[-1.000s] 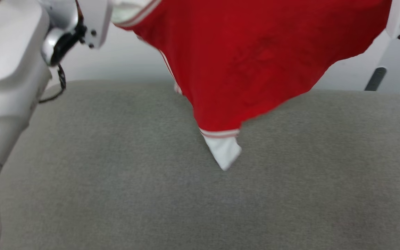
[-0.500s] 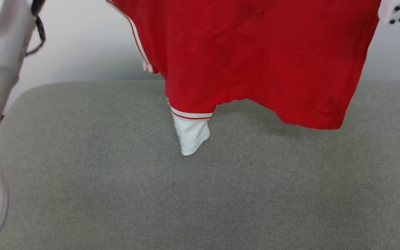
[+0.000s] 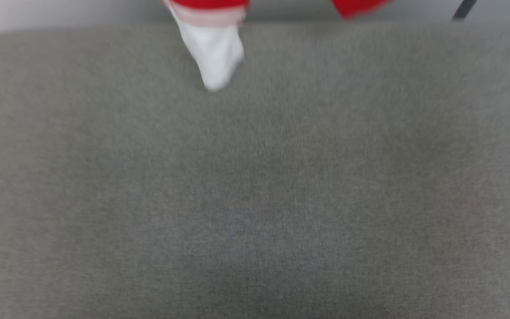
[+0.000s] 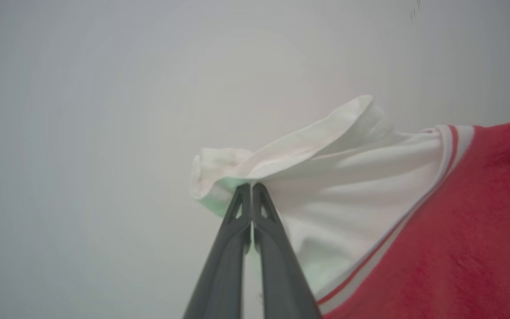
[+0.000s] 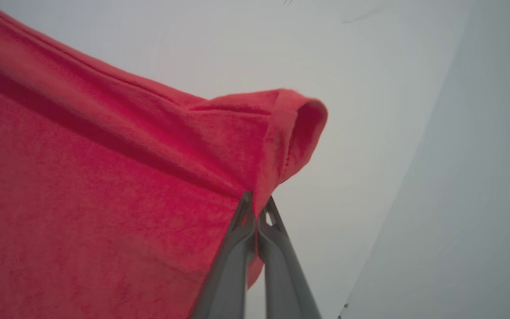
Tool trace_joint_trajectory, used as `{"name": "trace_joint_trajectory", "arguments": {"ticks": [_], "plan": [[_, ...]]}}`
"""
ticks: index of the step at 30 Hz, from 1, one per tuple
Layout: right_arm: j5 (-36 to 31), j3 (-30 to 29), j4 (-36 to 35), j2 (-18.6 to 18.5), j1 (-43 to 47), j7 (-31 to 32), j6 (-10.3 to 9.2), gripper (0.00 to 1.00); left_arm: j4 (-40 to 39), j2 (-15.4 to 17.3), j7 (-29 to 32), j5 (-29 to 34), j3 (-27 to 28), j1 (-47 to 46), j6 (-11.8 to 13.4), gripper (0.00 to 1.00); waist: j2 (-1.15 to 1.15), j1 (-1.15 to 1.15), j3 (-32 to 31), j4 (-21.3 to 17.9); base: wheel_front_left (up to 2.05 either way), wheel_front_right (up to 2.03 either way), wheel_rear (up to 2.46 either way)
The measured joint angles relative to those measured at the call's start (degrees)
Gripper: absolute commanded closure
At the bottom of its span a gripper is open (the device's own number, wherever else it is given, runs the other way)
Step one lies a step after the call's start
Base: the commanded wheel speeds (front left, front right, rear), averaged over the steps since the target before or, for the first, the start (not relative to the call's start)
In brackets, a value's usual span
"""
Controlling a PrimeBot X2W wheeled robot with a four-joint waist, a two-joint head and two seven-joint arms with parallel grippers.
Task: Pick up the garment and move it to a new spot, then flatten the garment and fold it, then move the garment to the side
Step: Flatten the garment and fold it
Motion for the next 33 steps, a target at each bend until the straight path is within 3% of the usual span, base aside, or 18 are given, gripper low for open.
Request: {"name": "trace_joint_trajectory", "arguments": {"ticks": [5, 10, 17, 20, 26, 33], "plan": [[-6.9, -5.5, 0.0, -1.2, -5.4, -1.8, 0.0, 1.0, 0.6, -1.0, -5.2, 0.7, 0.6, -6.6, 0.7, 1.0, 0.0, 0.0, 7.9, -0.4, 0.0, 0.0, 0.0], [-18.0, -15.7, -7.8, -2.1, -4.3, -2.0, -0.01, 1.0, 1.1, -2.1, -9.1, 0.7, 1.7, -8.6, 1.9, 1.0, 0.0, 0.0, 15.8, -0.2, 0.0, 0.0, 0.0], [-34.2, -30.2, -13.1, 4.1, 5.0, -2.0, -0.01, 1.0, -1.1, -2.8, -10.0, 0.7, 3.1, -2.2, 2.7, 1.0, 0.0, 0.0, 24.6, 1.5, 0.0, 0.0, 0.0], [-38.4, -33.2, -13.6, 6.4, 6.8, -1.9, -0.01, 1.0, -1.8, -3.4, -10.0, 0.7, 3.8, 1.2, 2.2, 1.0, 0.0, 0.0, 26.6, 2.9, 0.0, 0.0, 0.0], [-38.9, -34.5, -10.6, 8.9, 9.4, -1.9, -0.01, 1.0, 1.0, -5.3, -9.2, -0.5, 2.5, 8.4, -1.0, 1.0, 0.0, 0.0, 26.3, 5.4, 0.0, 0.0, 0.0], [-31.4, -28.3, -2.7, 8.7, 14.6, -2.0, -0.01, 1.0, 1.0, -6.3, -5.0, -4.2, 0.5, 20.2, -2.6, 1.0, 0.0, 0.0, 20.5, 7.2, 0.0, 0.0, 0.0]]}}
